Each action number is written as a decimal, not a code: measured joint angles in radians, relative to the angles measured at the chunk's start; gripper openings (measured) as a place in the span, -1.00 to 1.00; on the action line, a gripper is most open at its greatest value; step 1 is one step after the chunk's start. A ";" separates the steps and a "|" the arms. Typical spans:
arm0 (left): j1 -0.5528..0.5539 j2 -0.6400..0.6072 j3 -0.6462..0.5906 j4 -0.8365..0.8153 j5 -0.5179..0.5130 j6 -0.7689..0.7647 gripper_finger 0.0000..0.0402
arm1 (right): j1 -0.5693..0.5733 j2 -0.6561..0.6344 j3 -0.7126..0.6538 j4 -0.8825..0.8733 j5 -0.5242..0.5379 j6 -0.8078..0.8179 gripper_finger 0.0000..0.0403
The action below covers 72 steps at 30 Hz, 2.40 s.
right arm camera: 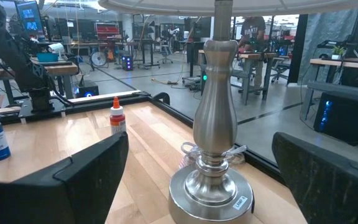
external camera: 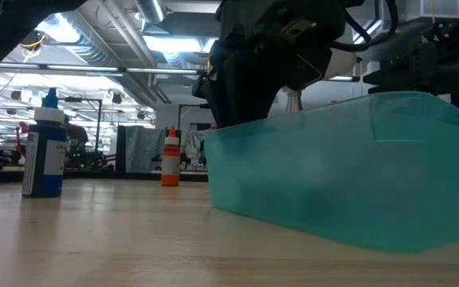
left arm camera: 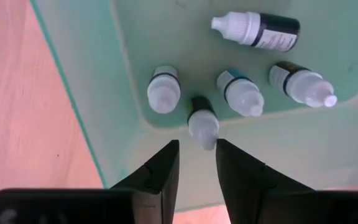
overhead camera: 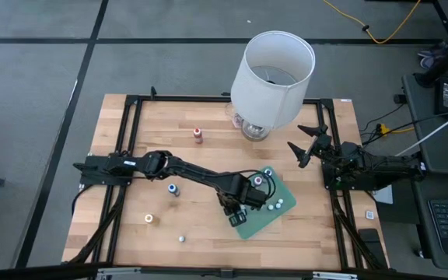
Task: Pick & Place food coloring
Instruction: Put the small green food coloring bottle into the green bin
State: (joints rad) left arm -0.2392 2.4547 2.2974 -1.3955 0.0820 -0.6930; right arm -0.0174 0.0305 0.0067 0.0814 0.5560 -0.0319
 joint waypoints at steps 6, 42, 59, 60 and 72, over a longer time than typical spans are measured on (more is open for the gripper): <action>0.003 -0.019 0.056 -0.035 -0.005 0.000 -0.49 | 0.000 0.000 0.000 0.000 0.000 0.000 0.97; -0.226 -0.561 -0.718 0.353 0.096 -0.003 0.31 | 0.000 0.000 0.000 0.000 0.000 0.000 0.97; -0.374 -0.496 -0.740 0.326 -0.001 0.024 0.30 | 0.000 0.000 0.000 0.000 0.000 0.000 0.97; -0.378 -0.487 -0.740 0.324 -0.002 0.026 0.30 | 0.000 0.000 0.000 0.000 0.000 0.000 0.97; -0.403 -0.368 -0.741 0.323 0.030 0.061 0.30 | 0.000 0.000 0.000 0.000 0.000 0.000 0.97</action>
State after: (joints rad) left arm -0.6426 2.0872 1.5566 -1.0729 0.1118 -0.6318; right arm -0.0174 0.0303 0.0063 0.0814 0.5564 -0.0319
